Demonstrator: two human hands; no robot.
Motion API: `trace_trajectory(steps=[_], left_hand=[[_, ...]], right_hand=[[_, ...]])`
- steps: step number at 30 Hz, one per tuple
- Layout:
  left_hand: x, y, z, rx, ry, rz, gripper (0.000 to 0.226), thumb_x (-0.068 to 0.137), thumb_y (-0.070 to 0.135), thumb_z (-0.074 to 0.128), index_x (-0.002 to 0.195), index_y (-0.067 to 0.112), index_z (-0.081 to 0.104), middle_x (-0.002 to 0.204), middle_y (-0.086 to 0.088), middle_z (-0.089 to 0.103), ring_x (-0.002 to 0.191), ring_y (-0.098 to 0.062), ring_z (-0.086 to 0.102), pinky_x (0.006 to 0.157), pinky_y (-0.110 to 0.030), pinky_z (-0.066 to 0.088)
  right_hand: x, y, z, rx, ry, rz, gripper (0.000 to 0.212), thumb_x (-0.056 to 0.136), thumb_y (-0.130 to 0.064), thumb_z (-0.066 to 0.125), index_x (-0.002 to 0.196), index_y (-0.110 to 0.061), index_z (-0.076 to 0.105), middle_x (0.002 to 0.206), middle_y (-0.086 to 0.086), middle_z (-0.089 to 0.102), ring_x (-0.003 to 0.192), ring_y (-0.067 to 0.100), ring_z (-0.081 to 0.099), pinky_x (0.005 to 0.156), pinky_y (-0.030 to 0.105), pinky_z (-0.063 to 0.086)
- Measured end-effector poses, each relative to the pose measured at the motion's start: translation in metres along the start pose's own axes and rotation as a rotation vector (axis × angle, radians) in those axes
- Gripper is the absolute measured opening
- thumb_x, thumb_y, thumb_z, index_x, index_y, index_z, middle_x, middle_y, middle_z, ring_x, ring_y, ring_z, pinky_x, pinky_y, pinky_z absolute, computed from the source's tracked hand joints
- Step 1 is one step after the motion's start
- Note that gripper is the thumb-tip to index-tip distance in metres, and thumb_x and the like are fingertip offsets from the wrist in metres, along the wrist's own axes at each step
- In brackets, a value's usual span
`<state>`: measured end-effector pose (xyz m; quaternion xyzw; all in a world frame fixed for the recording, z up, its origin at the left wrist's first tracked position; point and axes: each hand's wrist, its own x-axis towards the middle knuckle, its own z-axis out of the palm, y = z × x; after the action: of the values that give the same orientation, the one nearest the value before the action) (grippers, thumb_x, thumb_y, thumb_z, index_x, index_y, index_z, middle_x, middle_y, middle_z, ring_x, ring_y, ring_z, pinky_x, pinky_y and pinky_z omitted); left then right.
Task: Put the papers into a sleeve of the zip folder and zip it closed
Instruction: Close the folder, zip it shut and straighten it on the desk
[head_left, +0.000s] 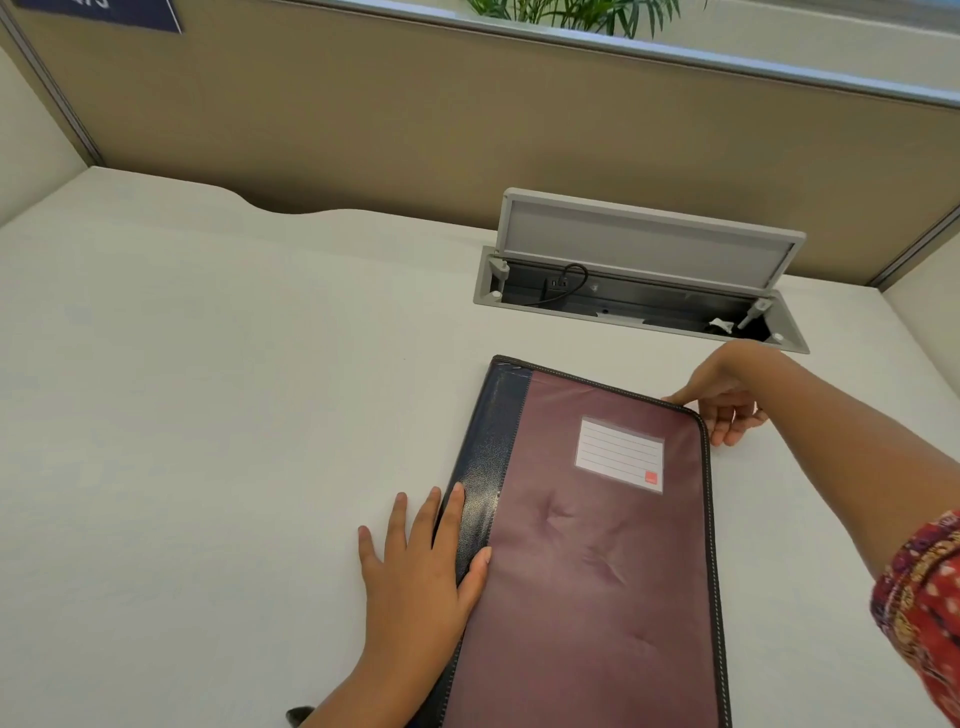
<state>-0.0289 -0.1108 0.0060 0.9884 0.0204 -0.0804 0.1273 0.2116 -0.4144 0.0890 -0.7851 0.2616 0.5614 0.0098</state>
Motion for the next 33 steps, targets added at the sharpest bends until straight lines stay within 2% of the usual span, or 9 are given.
trace_trajectory(steps=[4, 9, 12, 13, 15, 21, 27, 31, 33], left_hand=[[0.000, -0.002, 0.003, -0.013, 0.018, 0.003, 0.063, 0.091, 0.059, 0.009, 0.133, 0.026, 0.041, 0.125, 0.001, 0.061, 0.120, -0.032, 0.053, 0.086, -0.061, 0.044], [0.003, -0.005, 0.009, -0.037, 0.054, 0.034, 0.063, 0.089, 0.061, 0.011, 0.135, 0.028, 0.039, 0.128, 0.005, 0.058, 0.123, -0.031, 0.050, 0.092, -0.061, 0.039], [0.004, -0.009, 0.012, -0.176, 0.087, 0.055, 0.075, 0.080, 0.074, 0.005, 0.139, 0.035, 0.030, 0.141, 0.011, 0.045, 0.137, -0.024, 0.029, 0.109, -0.056, 0.013], [0.005, -0.010, 0.013, -0.223, 0.110, 0.059, 0.080, 0.075, 0.078, 0.002, 0.140, 0.038, 0.026, 0.144, 0.013, 0.039, 0.140, -0.020, 0.021, 0.111, -0.052, 0.003], [0.004, -0.012, 0.013, -0.285, 0.143, 0.057, 0.086, 0.069, 0.083, 0.001, 0.140, 0.040, 0.023, 0.146, 0.016, 0.034, 0.141, -0.013, 0.010, 0.111, -0.047, -0.007], [0.003, -0.013, 0.010, -0.313, 0.102, 0.044, 0.089, 0.063, 0.086, -0.004, 0.140, 0.045, 0.012, 0.149, 0.021, 0.021, 0.135, 0.002, -0.008, 0.110, -0.042, -0.016], [0.004, -0.014, 0.012, -0.360, 0.126, 0.041, 0.087, 0.064, 0.087, 0.001, 0.139, 0.046, 0.017, 0.147, 0.022, 0.025, 0.136, 0.002, -0.003, 0.110, -0.040, -0.017], [0.006, -0.018, 0.013, -0.369, 0.121, 0.065, 0.077, 0.068, 0.085, 0.006, 0.136, 0.051, 0.016, 0.147, 0.024, 0.025, 0.137, 0.004, -0.003, 0.111, -0.037, -0.016], [0.006, -0.019, 0.012, -0.355, 0.120, 0.080, 0.074, 0.070, 0.084, 0.006, 0.136, 0.052, 0.014, 0.147, 0.025, 0.023, 0.137, 0.005, -0.005, 0.111, -0.035, -0.016]], right_hand=[[0.013, 0.010, -0.005, 0.074, -0.056, 0.002, 0.065, 0.085, -0.066, 0.036, 0.070, -0.009, 0.063, 0.067, 0.001, 0.062, 0.058, 0.013, 0.063, 0.047, 0.016, 0.042], [0.017, 0.015, -0.006, 0.195, -0.105, -0.065, 0.037, 0.091, -0.038, 0.046, 0.068, -0.014, 0.063, 0.063, -0.004, 0.051, 0.044, 0.006, 0.047, 0.039, 0.014, 0.035], [0.017, 0.018, -0.004, 0.272, -0.068, -0.102, 0.039, 0.091, -0.033, 0.050, 0.060, -0.012, 0.062, 0.057, -0.004, 0.049, 0.038, 0.004, 0.039, 0.036, 0.012, 0.030], [0.017, 0.019, -0.003, 0.292, -0.049, -0.109, 0.040, 0.092, -0.033, 0.051, 0.059, -0.012, 0.062, 0.056, -0.003, 0.049, 0.038, 0.004, 0.038, 0.036, 0.012, 0.028], [0.017, 0.019, -0.002, 0.314, -0.017, -0.120, 0.040, 0.091, -0.037, 0.054, 0.061, -0.011, 0.060, 0.055, -0.002, 0.049, 0.038, 0.005, 0.037, 0.036, 0.013, 0.026], [0.012, 0.016, 0.000, 0.285, 0.073, -0.109, 0.045, 0.086, -0.045, 0.057, 0.056, -0.013, 0.049, 0.043, -0.003, 0.043, 0.032, 0.005, 0.031, 0.036, 0.014, 0.018], [0.014, -0.008, -0.002, 0.226, 0.152, -0.093, 0.050, 0.088, -0.045, 0.056, 0.050, -0.015, 0.042, 0.036, -0.004, 0.035, 0.029, 0.007, 0.027, 0.036, 0.014, 0.016], [0.007, -0.043, -0.001, 0.139, 0.211, -0.144, 0.049, 0.089, -0.047, 0.054, 0.052, -0.018, 0.039, 0.048, -0.005, 0.031, 0.044, 0.008, 0.022, 0.038, 0.017, 0.017], [-0.003, -0.065, 0.001, 0.101, 0.214, -0.178, 0.049, 0.091, -0.045, 0.051, 0.052, -0.018, 0.038, 0.042, -0.006, 0.032, 0.044, 0.008, 0.022, 0.040, 0.018, 0.017]])
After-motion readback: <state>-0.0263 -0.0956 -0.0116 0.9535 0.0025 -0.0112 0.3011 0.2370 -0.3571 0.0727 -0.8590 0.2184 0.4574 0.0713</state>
